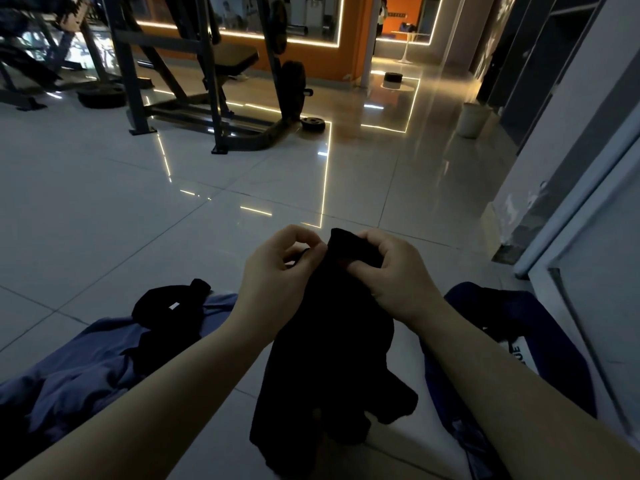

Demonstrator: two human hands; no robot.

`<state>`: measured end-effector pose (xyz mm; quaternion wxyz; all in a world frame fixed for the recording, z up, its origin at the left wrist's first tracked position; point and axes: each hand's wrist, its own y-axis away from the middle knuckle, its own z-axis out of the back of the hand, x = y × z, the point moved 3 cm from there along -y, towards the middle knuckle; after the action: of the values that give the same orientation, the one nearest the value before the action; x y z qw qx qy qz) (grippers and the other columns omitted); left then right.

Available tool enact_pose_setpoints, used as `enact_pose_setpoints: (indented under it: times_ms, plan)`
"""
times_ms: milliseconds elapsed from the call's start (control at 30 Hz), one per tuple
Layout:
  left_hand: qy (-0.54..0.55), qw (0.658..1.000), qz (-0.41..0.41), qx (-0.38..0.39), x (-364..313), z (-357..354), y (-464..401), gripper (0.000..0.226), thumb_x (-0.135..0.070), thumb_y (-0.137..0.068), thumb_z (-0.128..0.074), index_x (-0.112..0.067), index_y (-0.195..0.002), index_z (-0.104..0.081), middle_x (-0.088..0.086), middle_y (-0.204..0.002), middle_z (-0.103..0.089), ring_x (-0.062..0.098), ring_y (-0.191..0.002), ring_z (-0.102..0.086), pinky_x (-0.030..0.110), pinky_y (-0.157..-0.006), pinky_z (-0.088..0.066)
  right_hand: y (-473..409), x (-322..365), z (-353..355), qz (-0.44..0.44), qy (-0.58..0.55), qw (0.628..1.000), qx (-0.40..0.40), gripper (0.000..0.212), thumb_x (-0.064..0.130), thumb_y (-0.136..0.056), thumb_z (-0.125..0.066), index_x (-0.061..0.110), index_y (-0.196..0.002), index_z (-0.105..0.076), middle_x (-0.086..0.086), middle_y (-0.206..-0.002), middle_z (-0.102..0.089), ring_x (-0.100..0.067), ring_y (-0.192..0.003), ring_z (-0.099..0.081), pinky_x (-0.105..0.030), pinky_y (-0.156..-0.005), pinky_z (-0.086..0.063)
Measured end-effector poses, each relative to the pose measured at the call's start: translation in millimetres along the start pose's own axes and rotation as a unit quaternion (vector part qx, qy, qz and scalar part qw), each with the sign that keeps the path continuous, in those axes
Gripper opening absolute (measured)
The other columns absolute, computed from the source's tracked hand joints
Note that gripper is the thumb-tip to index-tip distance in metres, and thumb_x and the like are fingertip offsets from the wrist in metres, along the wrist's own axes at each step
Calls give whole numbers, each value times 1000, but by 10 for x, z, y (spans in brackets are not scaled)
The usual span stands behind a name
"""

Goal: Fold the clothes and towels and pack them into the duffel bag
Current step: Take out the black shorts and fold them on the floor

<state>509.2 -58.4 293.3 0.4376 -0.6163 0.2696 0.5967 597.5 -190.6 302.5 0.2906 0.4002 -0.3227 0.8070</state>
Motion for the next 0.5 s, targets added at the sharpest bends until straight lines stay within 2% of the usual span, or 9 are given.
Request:
enact_pose_setpoints:
  times_ms: [67, 133, 200, 233, 300, 367, 467, 500]
  plan:
    - [-18, 1000, 6, 6, -17, 12, -23, 4, -23, -91, -61, -20, -88, -61, 7, -90, -67, 25, -88, -67, 43, -78, -58, -3, 32, -12, 22, 32, 999, -25, 8, 9, -86, -64, 16, -91, -63, -2, -80, -64, -18, -76, -63, -44, -73, -55]
    - [-50, 998, 15, 19, -30, 22, -40, 21, -38, -79, -68, -23, -89, -59, 0, -94, -64, 19, -92, -65, 38, -78, -58, 3, 74, -25, 43, 64, 997, -31, 6, 10, -86, -64, 10, -92, -63, -3, -77, -63, -20, -73, -61, -44, -69, -53]
    - [-75, 996, 42, 16, -34, 25, -25, 42, -51, -64, -71, -22, -91, -58, -3, -94, -62, 13, -86, -64, 31, -73, -58, 15, 112, -46, 59, 91, 994, -28, 6, 9, -83, -64, 11, -88, -61, 1, -73, -60, -16, -68, -57, -35, -62, -49]
    - [-95, 995, 43, 0, -39, 31, -21, 43, -50, -63, -74, -20, -91, -59, -3, -92, -62, 11, -83, -64, 27, -70, -57, 15, 119, -64, 64, 99, 992, -35, 7, 9, -82, -65, 11, -85, -60, 3, -71, -57, -13, -65, -54, -31, -60, -45]
    - [-120, 991, 36, -42, -27, 66, -43, 31, -40, -71, -78, -18, -86, -63, -3, -84, -64, 10, -77, -64, 24, -66, -54, 14, 119, -118, 67, 110, 990, -54, 8, 12, -81, -66, 10, -83, -59, 6, -69, -54, -11, -63, -52, -28, -58, -41]
    - [-80, 994, 53, -59, 8, 108, -82, 18, -29, -76, -78, -15, -80, -67, 1, -78, -68, 15, -74, -67, 26, -64, -55, -1, 93, -176, 57, 108, 991, -63, 13, 18, -82, -69, 10, -85, -59, 7, -72, -54, -10, -66, -53, -25, -60, -42]
    - [-29, 994, 86, -64, 59, 168, -118, 11, -16, -76, -79, -11, -76, -69, 5, -73, -70, 14, -66, -67, 24, -59, -54, -20, 47, -205, 25, 61, 997, -40, 23, 26, -81, -74, 18, -94, -57, 11, -81, -56, -4, -74, -55, -14, -63, -44]
    - [-20, 993, 93, -64, 65, 188, -120, 10, -14, -76, -79, -10, -77, -69, 6, -73, -70, 13, -64, -67, 22, -57, -53, -20, 38, -198, 11, 39, 999, -21, 29, 27, -81, -74, 22, -101, -55, 12, -87, -57, -4, -79, -57, -16, -68, -48]
